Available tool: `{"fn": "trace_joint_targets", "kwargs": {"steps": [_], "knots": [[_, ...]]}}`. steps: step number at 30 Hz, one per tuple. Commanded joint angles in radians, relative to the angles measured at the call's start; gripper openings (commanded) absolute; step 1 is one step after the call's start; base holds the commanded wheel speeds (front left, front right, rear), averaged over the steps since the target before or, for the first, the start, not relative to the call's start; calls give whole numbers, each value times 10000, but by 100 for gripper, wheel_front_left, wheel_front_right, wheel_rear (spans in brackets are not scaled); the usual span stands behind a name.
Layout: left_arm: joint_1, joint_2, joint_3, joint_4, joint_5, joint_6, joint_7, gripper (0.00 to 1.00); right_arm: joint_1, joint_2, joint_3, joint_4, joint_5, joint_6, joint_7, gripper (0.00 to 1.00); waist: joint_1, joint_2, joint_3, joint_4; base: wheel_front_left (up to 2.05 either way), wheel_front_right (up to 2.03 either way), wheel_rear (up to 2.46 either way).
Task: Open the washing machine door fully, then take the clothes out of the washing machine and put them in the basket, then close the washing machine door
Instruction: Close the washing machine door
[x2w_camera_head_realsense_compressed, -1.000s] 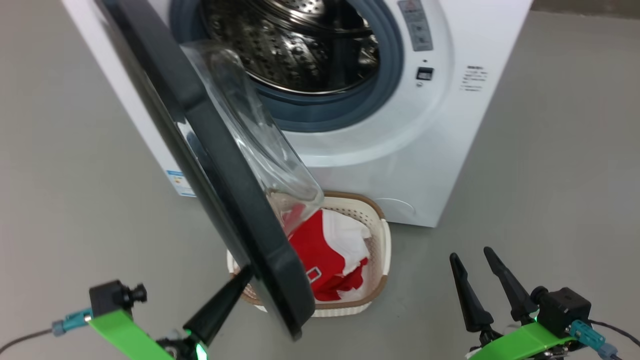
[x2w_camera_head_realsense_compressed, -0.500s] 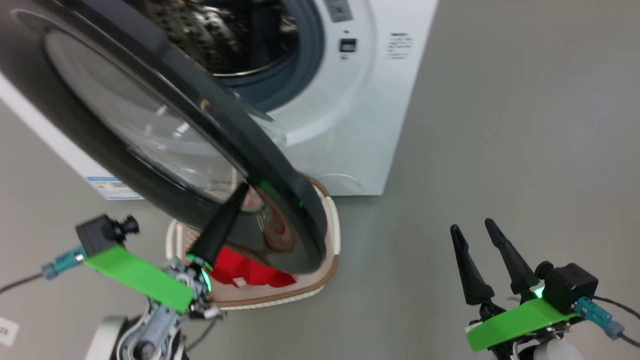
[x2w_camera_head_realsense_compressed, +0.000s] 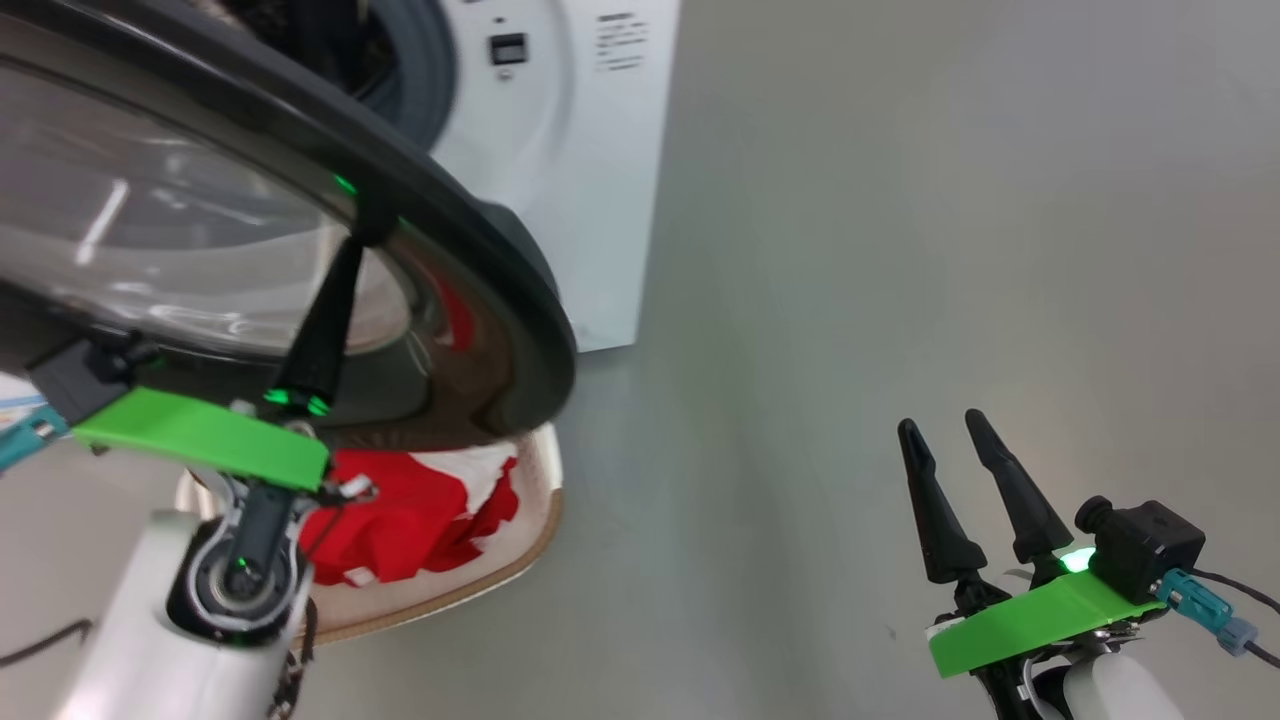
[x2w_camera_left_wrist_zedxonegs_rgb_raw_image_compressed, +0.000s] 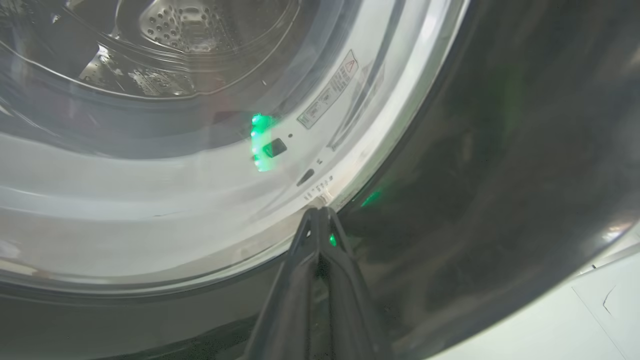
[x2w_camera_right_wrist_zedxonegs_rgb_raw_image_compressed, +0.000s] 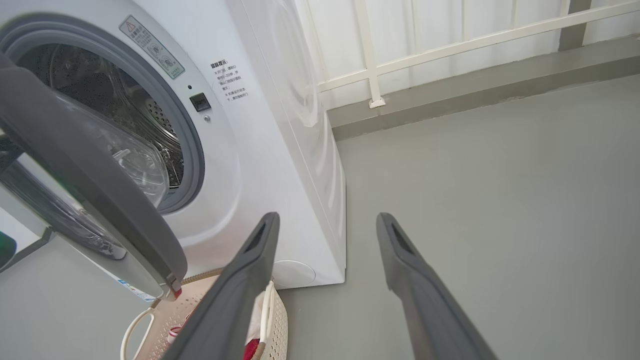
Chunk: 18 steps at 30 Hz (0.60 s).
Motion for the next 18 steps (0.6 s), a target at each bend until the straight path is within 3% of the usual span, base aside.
{"fn": "trace_joint_targets", "kwargs": {"steps": [1, 8, 18], "knots": [[-561, 356, 218, -77, 21, -67, -199, 0, -237, -30, 302, -246, 63, 73, -67, 100, -1, -1, 238, -567, 0, 0, 0], [-1424, 892, -179, 792, -190, -67, -957, 0, -239, -30, 349, -249, 187, 73, -67, 100, -1, -1, 248, -953, 0, 0, 0], [-2111, 1221, -777, 1554, -568, -67, -1721, 0, -274, -30, 430, -243, 203, 73, -67, 100, -1, -1, 180, -976, 0, 0, 0]]}}
